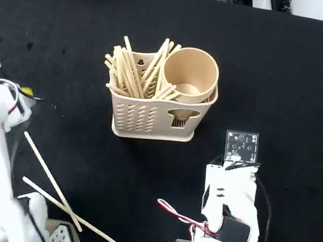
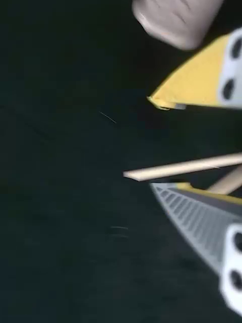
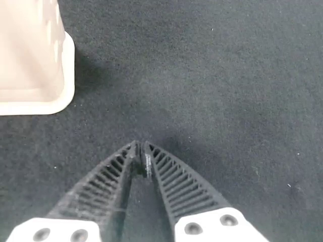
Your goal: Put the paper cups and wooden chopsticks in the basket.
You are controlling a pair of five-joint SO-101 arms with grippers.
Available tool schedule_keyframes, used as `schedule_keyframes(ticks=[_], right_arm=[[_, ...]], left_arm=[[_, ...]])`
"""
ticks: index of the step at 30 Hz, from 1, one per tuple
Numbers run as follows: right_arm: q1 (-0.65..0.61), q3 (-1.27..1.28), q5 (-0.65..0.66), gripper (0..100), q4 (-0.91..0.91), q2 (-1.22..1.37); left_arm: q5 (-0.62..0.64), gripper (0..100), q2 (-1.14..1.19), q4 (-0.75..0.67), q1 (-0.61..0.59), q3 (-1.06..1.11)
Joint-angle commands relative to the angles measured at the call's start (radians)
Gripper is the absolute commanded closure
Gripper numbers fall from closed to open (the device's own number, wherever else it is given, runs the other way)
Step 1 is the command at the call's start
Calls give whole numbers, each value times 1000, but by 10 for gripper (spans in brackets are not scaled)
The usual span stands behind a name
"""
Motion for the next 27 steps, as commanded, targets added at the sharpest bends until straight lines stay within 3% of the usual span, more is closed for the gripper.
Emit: schedule_keyframes(ticks=[1, 8, 16, 23, 27], right_arm=[[-12, -1, 6, 984, -6, -71], [-12, -1, 6, 984, -6, -71], [-12, -1, 6, 984, -6, -71], [-12, -1, 6, 984, -6, -71], [-12, -1, 6, 984, -6, -71]], left_arm=[[-12, 762, 118, -43, -30, 74], [-11, 762, 249, -83, -28, 196], [63, 766, 261, -367, -38, 397], [58, 766, 259, -385, -27, 404], [58, 855, 259, -440, -27, 418]])
